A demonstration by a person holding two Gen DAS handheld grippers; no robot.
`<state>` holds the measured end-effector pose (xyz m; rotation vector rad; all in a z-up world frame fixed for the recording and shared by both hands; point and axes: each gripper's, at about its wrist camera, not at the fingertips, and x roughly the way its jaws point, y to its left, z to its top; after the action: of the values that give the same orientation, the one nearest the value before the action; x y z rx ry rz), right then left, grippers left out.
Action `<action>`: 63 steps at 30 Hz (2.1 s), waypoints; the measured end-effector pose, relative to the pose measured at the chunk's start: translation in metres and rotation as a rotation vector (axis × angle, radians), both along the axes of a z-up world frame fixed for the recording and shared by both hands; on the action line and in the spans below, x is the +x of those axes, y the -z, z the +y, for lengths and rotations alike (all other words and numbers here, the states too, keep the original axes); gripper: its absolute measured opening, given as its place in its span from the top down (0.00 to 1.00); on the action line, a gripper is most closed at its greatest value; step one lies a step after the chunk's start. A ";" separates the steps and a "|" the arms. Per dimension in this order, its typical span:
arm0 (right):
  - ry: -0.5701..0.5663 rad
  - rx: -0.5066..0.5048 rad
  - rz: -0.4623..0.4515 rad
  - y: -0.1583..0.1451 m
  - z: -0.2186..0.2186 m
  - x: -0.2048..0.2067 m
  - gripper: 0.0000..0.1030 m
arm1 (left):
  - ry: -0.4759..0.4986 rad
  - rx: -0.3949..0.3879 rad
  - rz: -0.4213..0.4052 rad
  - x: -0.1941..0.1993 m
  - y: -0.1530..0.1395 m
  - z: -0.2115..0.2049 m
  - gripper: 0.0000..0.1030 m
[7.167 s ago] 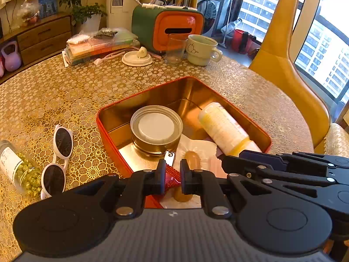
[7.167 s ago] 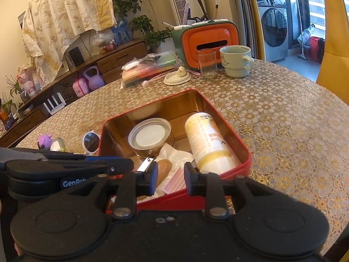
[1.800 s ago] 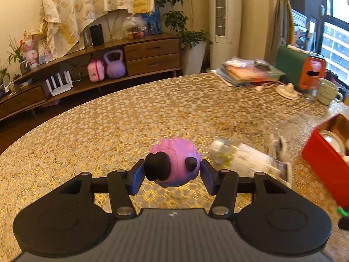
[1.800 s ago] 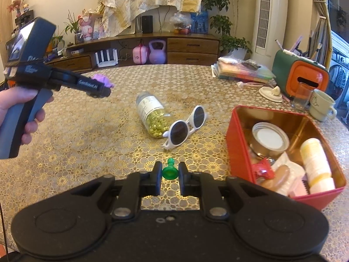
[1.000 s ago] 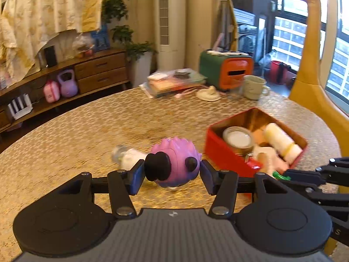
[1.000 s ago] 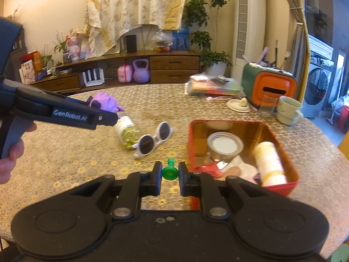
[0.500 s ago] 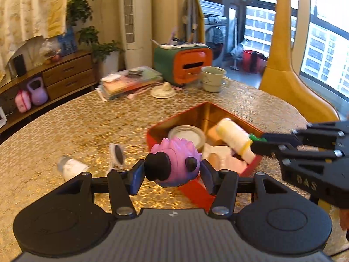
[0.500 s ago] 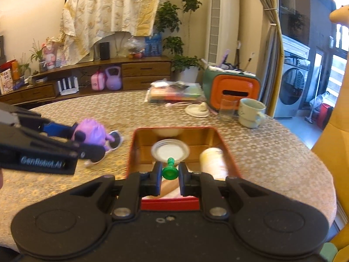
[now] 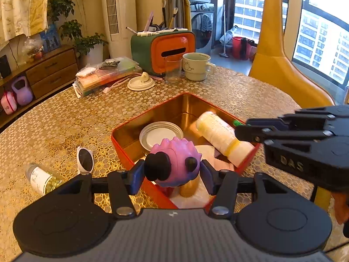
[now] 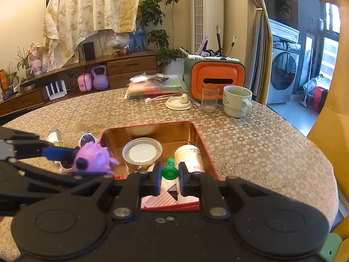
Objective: Organize rigid objects
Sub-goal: 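Carry the pink ball with the left gripper while the right gripper carries the green pin over the tin, then release the pink ball with the left gripper while the right gripper releases the green pin into the tin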
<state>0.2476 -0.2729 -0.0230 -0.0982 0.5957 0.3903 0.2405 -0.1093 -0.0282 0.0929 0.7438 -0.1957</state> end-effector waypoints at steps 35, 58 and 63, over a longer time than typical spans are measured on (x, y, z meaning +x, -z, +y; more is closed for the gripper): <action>-0.045 -0.080 0.091 0.043 0.026 0.024 0.76 | -0.007 -0.033 0.088 0.080 0.039 0.000 0.47; -0.017 -0.019 0.081 0.018 0.015 -0.005 0.55 | 0.011 -0.080 0.012 0.024 -0.001 0.017 0.34; -0.012 -0.005 0.067 0.009 0.015 -0.016 0.43 | 0.011 -0.095 -0.011 0.004 -0.011 0.028 0.34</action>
<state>0.2316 -0.2584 -0.0320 -0.0940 0.6623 0.4047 0.2450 -0.0811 -0.0168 0.0080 0.7217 -0.2399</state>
